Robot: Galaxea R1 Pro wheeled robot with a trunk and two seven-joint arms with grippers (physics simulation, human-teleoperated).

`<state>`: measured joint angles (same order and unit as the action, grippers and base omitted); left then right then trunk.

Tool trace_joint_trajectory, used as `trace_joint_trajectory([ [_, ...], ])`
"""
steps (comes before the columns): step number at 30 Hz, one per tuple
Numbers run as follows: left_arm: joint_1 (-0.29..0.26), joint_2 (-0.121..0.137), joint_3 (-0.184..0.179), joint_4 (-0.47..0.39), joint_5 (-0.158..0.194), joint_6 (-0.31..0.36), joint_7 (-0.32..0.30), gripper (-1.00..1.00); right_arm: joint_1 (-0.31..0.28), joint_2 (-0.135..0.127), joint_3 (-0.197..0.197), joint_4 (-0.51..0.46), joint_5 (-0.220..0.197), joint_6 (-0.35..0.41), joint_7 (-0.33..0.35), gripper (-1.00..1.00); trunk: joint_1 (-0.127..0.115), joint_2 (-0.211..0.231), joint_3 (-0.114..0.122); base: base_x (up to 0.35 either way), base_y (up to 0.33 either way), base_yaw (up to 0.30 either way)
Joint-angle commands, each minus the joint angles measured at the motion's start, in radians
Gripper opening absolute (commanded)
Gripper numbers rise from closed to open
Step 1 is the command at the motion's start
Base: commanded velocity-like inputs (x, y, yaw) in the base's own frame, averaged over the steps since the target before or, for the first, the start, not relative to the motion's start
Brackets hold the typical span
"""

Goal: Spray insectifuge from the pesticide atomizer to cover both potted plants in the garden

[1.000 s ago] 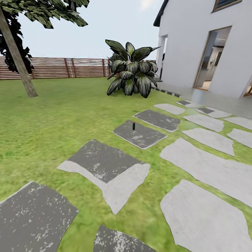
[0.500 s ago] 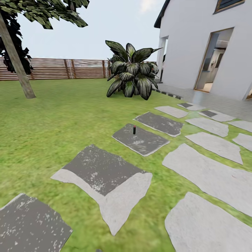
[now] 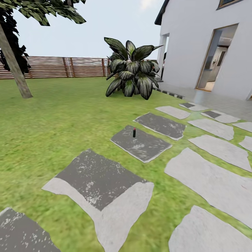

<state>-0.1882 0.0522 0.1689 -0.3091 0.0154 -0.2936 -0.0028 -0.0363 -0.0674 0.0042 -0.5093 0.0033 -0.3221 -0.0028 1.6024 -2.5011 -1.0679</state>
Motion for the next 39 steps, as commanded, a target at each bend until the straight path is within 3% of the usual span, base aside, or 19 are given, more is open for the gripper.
trace_joint_trajectory([
  [1,0.0,0.0,0.001,0.001,0.002,-0.003,0.0,1.0,-0.001,0.0,0.0,0.001,0.0,-0.003,0.0,1.0,0.0,0.0,-0.001,0.289,-0.147,0.0],
  [39,0.0,-0.002,0.001,0.001,0.002,-0.004,0.0,1.0,0.0,0.0,-0.001,-0.002,0.0,-0.003,0.0,1.0,0.0,0.0,-0.001,0.282,-0.161,0.0],
])
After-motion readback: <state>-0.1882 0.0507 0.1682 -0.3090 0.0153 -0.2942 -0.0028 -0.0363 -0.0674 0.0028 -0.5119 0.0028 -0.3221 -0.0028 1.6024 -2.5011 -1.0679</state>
